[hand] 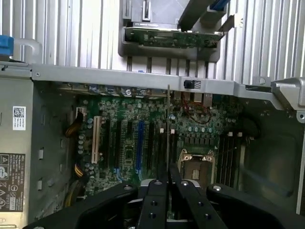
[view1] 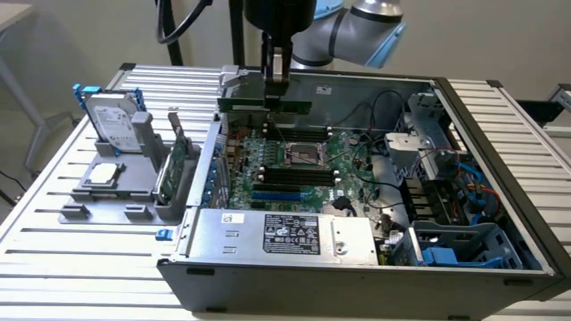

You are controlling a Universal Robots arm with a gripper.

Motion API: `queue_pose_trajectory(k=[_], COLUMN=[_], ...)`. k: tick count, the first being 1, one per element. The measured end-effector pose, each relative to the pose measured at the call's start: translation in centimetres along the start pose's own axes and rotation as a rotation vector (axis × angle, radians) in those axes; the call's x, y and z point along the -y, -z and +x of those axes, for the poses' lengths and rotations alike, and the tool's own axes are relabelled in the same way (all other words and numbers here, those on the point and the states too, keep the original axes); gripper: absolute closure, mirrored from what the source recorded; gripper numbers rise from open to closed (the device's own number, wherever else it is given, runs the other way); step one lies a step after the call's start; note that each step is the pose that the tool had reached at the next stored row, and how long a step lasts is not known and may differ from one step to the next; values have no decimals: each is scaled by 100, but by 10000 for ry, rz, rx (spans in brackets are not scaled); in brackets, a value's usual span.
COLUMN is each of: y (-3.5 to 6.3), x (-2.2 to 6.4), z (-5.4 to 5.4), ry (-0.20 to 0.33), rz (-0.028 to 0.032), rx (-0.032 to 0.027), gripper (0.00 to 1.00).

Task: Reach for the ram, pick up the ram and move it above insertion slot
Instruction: 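Pick up the ram and move it above insertion slot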

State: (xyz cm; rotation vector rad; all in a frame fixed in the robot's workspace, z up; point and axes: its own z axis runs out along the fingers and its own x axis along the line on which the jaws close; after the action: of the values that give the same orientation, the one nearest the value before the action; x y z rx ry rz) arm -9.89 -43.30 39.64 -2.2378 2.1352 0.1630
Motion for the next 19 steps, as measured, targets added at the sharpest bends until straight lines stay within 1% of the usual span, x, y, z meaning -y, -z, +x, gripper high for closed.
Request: queue_pose_trajectory(k=[7,10,14,17,19], y=[-49,-63,-70,-71,-75], x=[132,201,341,473,541], z=[-264,-346,-405,-410,-407], ry=[-1,0,0,-1,-7], rz=[-1,0,0,0,1], rx=[-8,-9,-13,-13,-11], gripper=[87,87,87,87,87])
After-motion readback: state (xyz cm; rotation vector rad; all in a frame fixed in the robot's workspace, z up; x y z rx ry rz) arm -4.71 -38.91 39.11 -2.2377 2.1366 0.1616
